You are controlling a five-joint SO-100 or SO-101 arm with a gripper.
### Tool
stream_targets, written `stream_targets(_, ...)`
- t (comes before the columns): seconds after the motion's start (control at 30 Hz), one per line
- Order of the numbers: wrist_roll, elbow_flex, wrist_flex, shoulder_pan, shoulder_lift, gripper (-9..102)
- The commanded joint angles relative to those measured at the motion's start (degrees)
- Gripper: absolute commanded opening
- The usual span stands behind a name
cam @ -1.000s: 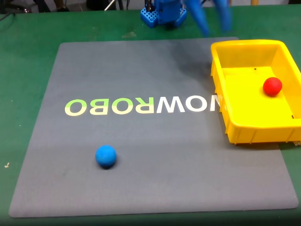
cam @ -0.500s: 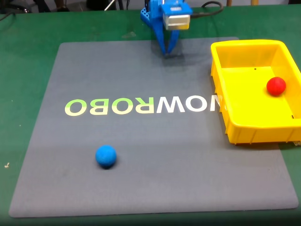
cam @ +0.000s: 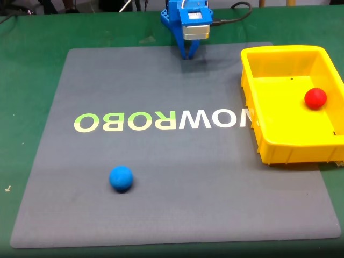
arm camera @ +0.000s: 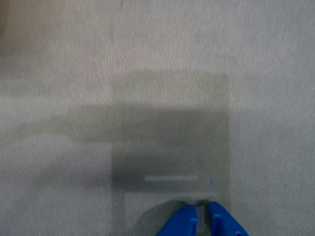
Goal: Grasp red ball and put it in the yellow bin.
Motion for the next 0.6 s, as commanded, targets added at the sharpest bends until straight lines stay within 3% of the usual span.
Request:
stream_targets(0.0, -0.3, 1.8, 1.1, 0.9, 0.8, 0)
stream_targets(0.57, 1.2, 1.8, 1.3, 0.7, 0.8, 0)
